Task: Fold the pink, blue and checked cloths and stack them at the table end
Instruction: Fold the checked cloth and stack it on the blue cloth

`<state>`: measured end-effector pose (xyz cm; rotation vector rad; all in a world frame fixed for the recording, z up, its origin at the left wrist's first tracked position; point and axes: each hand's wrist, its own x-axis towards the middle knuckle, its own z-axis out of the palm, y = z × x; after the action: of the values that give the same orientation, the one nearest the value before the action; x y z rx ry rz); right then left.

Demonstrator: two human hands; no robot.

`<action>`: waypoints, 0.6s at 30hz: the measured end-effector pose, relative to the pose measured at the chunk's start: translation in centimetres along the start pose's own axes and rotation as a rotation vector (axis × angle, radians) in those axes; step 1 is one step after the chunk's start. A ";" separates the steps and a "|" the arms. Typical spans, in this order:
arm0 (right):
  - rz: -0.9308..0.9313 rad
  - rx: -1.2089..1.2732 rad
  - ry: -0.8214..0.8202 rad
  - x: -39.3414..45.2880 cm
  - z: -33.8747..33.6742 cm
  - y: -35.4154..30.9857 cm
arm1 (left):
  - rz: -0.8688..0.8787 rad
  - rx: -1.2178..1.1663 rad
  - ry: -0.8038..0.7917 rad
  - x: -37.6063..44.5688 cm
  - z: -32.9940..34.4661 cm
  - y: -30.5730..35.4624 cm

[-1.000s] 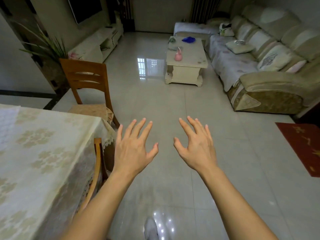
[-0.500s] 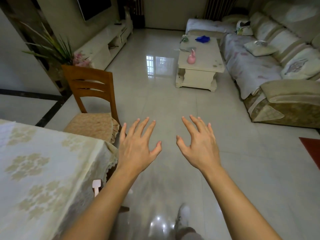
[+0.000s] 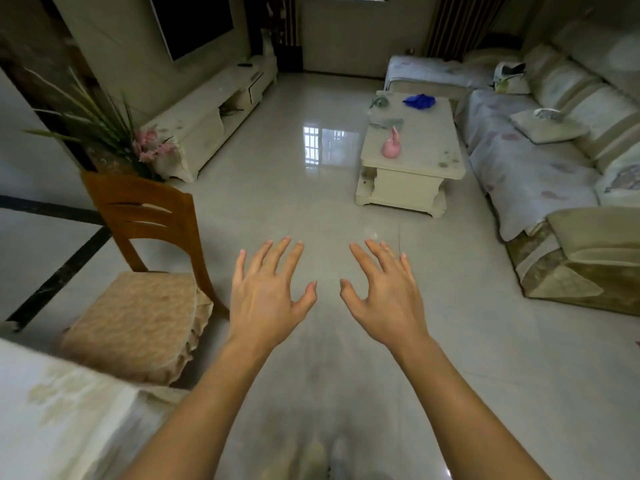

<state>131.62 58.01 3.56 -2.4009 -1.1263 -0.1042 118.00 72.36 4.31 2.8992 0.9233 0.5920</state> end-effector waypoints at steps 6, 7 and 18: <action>-0.089 0.008 -0.040 10.5 1.0 4.4 | -0.097 0.010 -0.008 8.8 3.3 1.5; -0.092 0.012 -0.047 11.8 1.3 4.8 | -0.112 0.016 -0.023 9.8 3.6 1.5; -0.165 0.096 -0.060 24.5 7.5 5.3 | -0.210 0.063 -0.050 20.0 8.3 -3.0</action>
<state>150.72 75.78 1.42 -2.2384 -1.3255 -0.0316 134.40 86.78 3.02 2.8051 1.2396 0.4805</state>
